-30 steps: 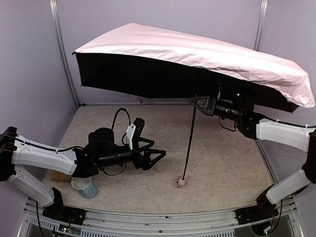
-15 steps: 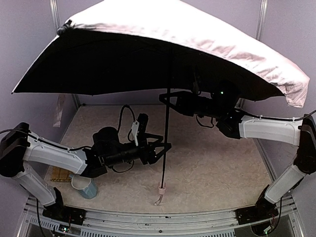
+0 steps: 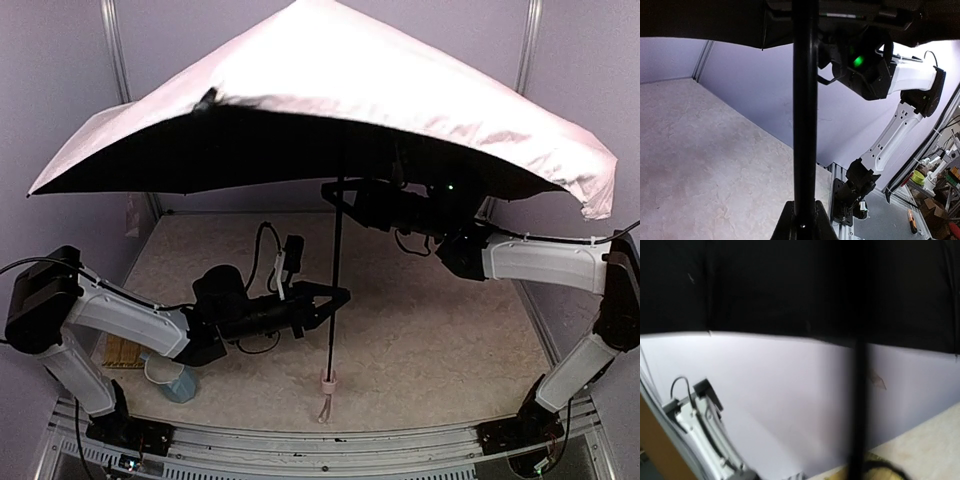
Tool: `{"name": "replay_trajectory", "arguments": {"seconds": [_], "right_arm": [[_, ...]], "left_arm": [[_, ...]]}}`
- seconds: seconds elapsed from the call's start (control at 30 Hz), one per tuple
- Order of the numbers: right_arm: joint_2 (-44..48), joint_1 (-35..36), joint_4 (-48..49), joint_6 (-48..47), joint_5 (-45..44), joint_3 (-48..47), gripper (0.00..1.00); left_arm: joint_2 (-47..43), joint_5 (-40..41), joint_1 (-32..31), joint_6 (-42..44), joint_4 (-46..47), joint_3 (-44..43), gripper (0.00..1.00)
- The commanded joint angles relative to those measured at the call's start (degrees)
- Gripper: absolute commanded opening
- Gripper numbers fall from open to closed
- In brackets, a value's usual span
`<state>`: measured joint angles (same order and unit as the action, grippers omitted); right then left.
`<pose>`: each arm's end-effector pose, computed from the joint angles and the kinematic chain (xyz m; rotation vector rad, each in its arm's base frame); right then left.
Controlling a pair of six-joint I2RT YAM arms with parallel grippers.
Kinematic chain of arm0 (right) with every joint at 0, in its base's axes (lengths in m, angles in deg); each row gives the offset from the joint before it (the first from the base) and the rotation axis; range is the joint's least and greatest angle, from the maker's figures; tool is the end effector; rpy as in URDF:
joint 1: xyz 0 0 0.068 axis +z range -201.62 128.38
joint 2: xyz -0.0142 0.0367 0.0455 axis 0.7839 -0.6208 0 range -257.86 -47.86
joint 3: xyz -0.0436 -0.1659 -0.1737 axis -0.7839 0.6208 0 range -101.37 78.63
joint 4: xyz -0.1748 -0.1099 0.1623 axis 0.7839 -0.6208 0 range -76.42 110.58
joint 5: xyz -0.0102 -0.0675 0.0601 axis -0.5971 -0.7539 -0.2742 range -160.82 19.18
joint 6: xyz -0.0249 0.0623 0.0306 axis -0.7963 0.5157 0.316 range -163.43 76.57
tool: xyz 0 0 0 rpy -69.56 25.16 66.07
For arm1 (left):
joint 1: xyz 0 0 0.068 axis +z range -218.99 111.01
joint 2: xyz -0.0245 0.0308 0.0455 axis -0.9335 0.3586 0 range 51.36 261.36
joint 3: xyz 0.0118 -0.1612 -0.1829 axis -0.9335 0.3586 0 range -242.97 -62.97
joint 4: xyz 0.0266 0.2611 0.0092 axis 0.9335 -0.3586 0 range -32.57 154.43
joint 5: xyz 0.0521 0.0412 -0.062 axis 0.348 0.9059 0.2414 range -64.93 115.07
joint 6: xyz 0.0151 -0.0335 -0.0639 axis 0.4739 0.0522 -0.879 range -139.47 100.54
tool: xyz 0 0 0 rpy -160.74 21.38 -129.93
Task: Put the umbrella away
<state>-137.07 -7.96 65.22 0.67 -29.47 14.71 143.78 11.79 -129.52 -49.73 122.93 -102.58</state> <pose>0.2457 0.2908 0.3366 -0.7206 1.3657 1.7036 0.1647 -0.3202 0.2008 0.6315 1.5276 -1.4235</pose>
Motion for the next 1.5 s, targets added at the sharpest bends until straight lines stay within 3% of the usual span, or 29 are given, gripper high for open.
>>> {"name": "replay_trajectory", "arguments": {"seconds": [0.0, 0.17, 0.3, 0.37, 0.5, 0.6, 0.77, 0.9, 1.1, 1.27, 1.37, 1.47], "right_arm": [[2.47, -0.63, 6.49, 0.1, -6.75, -0.12, 0.68], [1.88, -3.3, 6.6, -0.02, -17.84, -0.76, 0.77], [-1.16, -5.02, 8.28, 3.17, -19.39, -2.77, 0.81], [-2.39, -5.24, 9.83, 4.33, -20.54, -3.49, 0.89], [-5.11, -5.25, 8.79, 4.19, -21.29, -7.34, 0.89], [-6.85, -5.25, 8.72, 4.9, -21.45, -9.33, 0.81], [-9.33, -5.25, 8.78, 6.15, -20.59, -11.57, 0.76], [-10.94, -5.25, 8.7, 6.39, -19.83, -13.3, 0.57], [-11.47, -5.25, 7.66, 7.02, -19.97, -12.84, 0.56], [-11.78, -5.25, 7.13, 7.16, -19.05, -13.13, 0.3], [-11.62, -5.25, 6.68, 6.8, -19.06, -13.11, 0.0], [-11.28, -5.25, 5.41, 5.88, -19.33, -13.07, 0.0]], "left_arm": [[1.33, 0.6, -0.66, -5.11, 6.44, 1.86, 0.0], [0.54, 3.87, -2.14, -3.37, 6.29, 2.1, 0.0], [0.3, 5.02, -2.4, -3.27, 6.67, 2.72, 0.0], [0.59, 4.42, -2.4, -3.78, 7.77, 2.87, 0.0], [1.47, 3.8, -2.41, -4.53, 8.57, 2.45, 0.0], [1.86, 3.23, -2.55, -4.51, 9.27, 2.46, 0.0], [1.88, 3.12, -2.63, -3.78, 8.69, 2.01, 0.0], [1.84, 3.17, -2.6, -3.32, 8.3, 1.78, 0.0], [1.36, 3.79, -2.64, -2.67, 7.68, 1.75, 0.0], [1.36, 4.05, -2.65, -2.66, 7.41, 1.56, 0.0], [1.14, 4.46, -2.57, -2.58, 6.89, 1.32, 0.0], [0.86, 4.88, -2.6, -2.35, 6.38, 1.04, 0.0]]}}
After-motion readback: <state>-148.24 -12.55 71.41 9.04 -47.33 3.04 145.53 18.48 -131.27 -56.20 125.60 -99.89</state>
